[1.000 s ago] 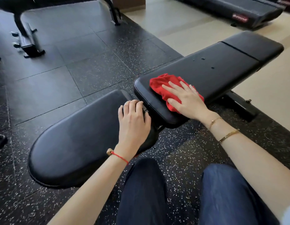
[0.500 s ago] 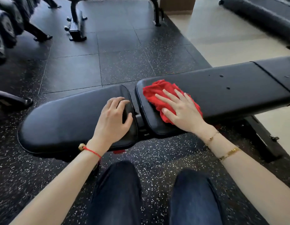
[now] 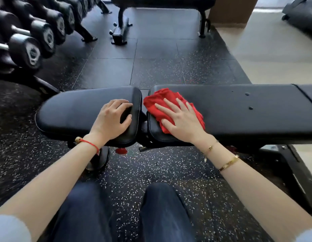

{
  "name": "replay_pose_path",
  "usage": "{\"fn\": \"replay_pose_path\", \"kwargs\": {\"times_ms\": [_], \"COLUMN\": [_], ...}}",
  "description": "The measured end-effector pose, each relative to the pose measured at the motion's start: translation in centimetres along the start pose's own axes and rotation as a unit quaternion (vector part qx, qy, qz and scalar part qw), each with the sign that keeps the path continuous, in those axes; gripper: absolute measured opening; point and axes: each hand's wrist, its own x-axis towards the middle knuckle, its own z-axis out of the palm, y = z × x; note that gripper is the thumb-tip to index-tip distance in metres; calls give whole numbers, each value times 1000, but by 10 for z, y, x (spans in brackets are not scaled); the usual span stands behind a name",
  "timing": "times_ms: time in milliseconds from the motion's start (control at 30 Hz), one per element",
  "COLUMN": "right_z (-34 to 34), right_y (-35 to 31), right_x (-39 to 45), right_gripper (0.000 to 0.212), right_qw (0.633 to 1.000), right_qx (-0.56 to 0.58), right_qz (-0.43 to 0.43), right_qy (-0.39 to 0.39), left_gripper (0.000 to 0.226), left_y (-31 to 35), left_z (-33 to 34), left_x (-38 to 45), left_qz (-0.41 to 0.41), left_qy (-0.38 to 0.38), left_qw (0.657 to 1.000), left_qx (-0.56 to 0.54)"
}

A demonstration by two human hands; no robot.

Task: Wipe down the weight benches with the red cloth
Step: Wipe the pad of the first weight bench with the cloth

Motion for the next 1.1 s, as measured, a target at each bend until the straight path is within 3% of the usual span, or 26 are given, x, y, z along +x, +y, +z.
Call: {"fn": "replay_pose_path", "kwargs": {"times_ms": [133, 300, 467, 600, 767, 900, 1100], "right_z": [-6, -5, 8, 6, -4, -10, -1], "right_y": [28, 21, -11, 8, 58, 68, 18], "right_x": [-8, 34, 24, -10, -17, 32, 51], "right_gripper": [55, 55, 53, 54, 56, 54, 54], "right_qw": [998, 992, 999, 999, 993, 983, 997], "right_qx": [5, 18, 10, 18, -1, 4, 10], "right_qz": [55, 123, 44, 12, 105, 183, 79], "right_qy": [4, -15, 15, 34, 49, 19, -2], "left_gripper": [48, 44, 46, 50, 53, 53, 50], "left_y": [8, 9, 3, 4, 22, 52, 57], "left_z": [-3, -2, 3, 4, 8, 21, 38], "left_x": [-4, 1, 1, 3, 10, 19, 17], "left_qz": [-17, -25, -8, 15, -11, -9, -22], "left_qy": [-7, 13, 25, 19, 38, 32, 13], "left_qw": [1000, 1000, 1000, 995, 997, 999, 999], "left_qx": [3, 2, 17, 101, 68, 22, 20]}}
